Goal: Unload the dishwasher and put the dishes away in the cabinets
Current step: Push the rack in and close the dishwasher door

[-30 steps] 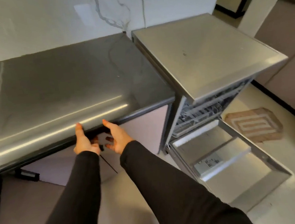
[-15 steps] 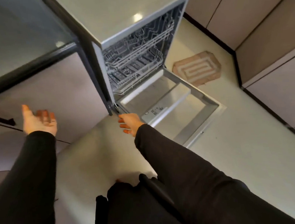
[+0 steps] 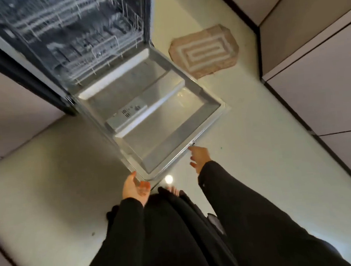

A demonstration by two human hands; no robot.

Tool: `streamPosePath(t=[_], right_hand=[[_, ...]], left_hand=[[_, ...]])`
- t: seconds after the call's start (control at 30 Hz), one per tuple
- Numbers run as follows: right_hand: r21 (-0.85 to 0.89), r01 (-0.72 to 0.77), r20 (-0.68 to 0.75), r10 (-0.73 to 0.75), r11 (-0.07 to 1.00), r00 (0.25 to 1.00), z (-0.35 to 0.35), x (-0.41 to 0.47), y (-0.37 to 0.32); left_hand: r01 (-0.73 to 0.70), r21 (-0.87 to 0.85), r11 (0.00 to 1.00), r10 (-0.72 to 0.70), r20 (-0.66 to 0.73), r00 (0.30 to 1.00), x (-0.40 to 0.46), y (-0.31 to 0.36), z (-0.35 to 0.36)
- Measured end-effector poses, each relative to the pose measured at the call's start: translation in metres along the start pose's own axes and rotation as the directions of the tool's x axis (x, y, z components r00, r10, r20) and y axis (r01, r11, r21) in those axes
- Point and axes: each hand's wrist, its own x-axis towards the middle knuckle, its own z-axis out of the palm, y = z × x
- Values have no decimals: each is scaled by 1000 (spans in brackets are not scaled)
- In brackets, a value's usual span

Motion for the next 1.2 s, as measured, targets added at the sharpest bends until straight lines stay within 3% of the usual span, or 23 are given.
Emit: streamPosePath(t=[0.1,0.3,0.4,0.5,0.87,1.0,1.2], right_hand=[[65,-71,-52,74,995,996,-20,55,22],[114,-76,-44,82,991,996,-1,156,56],[139,-67,7,66,988,998,17,196,68],[301,-116,78,97,947,992,35,220,74],[338,-128,133,87,932,987,25,158,34],[317,-120,184,63,941,981,19,110,-4],[214,-2,164,-34,977,986,29,34,-61]], left_hand=[[46,-97,994,-52,-57,997,44,-42,1],[-12,-290,957,-17,-94,995,158,-76,1],[-57,-403,913,21,-93,995,203,-89,-10],[-91,-467,880,41,-117,992,218,-96,-17],[-103,-396,912,26,-195,980,144,-64,6],[-172,-395,903,105,-185,977,92,-42,20],[-366,-311,877,245,-366,898,20,2,44]])
